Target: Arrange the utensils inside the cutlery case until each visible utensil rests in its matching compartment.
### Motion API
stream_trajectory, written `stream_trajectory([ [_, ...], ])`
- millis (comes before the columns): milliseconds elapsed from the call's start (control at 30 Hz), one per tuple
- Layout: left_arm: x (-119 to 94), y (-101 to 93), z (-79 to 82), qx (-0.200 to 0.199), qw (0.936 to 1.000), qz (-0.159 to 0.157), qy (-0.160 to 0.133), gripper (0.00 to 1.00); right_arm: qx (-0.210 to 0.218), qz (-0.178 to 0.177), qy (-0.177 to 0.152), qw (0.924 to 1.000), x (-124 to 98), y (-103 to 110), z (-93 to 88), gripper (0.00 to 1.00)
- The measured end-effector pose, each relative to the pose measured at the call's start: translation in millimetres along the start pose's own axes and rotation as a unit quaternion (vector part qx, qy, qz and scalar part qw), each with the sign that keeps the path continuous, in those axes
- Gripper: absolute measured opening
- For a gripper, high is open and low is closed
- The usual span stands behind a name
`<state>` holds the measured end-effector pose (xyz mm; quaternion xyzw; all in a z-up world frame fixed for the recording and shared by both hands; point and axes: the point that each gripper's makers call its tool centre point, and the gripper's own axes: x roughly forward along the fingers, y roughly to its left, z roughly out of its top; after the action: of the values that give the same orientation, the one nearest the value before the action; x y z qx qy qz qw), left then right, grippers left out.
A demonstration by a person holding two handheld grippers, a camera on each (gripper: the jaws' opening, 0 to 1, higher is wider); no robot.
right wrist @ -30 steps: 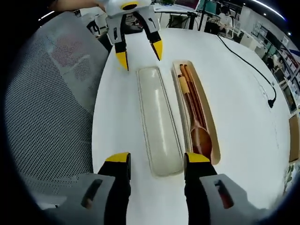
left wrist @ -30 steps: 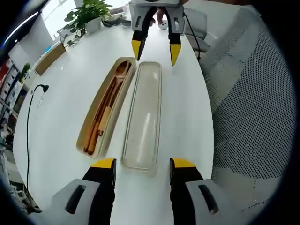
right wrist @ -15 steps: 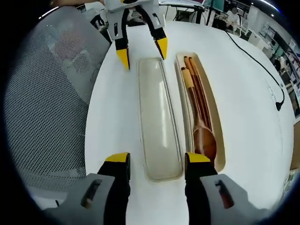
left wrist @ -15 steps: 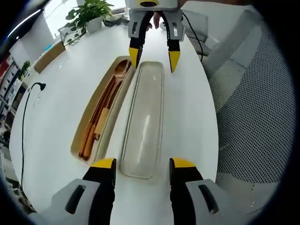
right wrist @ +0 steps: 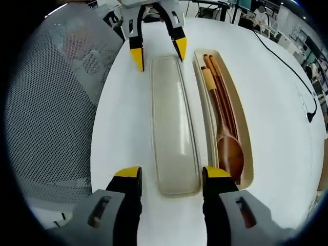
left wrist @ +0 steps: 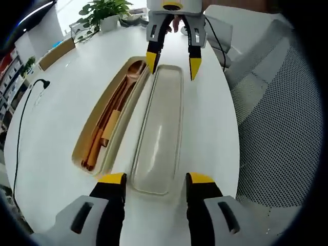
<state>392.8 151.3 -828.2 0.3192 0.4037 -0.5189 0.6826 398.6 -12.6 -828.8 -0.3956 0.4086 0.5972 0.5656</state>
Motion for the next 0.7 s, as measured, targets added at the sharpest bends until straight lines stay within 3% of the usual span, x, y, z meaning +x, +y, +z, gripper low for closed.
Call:
stream_trajectory([
  [233,0.3,-0.4,0.1,-0.003,1.0000,-0.001,-0.003,0.48,-0.022,-0.013,0.014,0.9996,1.3,-4.0,-2.0,0.39],
  [700,-0.3,1.9,-1.3,-0.013,0.9998,0.006,-0.011,0.41,-0.017,-0.014,0.019,0.9996,2.7,-1.9,0.9,0.35],
])
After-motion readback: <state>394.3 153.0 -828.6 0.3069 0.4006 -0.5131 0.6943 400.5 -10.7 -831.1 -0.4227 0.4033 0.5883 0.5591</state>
